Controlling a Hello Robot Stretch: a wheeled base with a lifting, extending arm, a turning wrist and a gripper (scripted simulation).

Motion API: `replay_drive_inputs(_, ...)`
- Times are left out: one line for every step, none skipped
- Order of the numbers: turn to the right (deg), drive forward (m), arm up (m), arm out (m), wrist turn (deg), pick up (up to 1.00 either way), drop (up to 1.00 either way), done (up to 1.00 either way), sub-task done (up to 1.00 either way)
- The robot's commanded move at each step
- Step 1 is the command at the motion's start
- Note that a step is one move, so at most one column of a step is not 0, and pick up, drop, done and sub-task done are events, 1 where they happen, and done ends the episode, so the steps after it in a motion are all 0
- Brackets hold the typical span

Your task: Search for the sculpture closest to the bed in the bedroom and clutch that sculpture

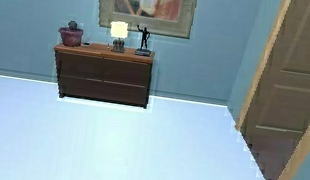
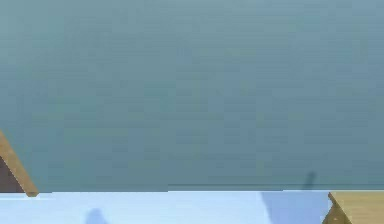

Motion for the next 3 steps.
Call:
replay_drive_inputs(0.0, 0.25, 0.00, 0.00, 0.0, 0.00, 0.00, 0.00, 0.00)
replay_drive_inputs(45.0, 0.00, 0.00, 0.00, 0.0, 0.00, 0.00, 0.00, 0.00)
replay_drive_inputs(33.0, 0.00, 0.00, 0.00, 0.0, 0.00, 0.00, 0.00, 0.00)
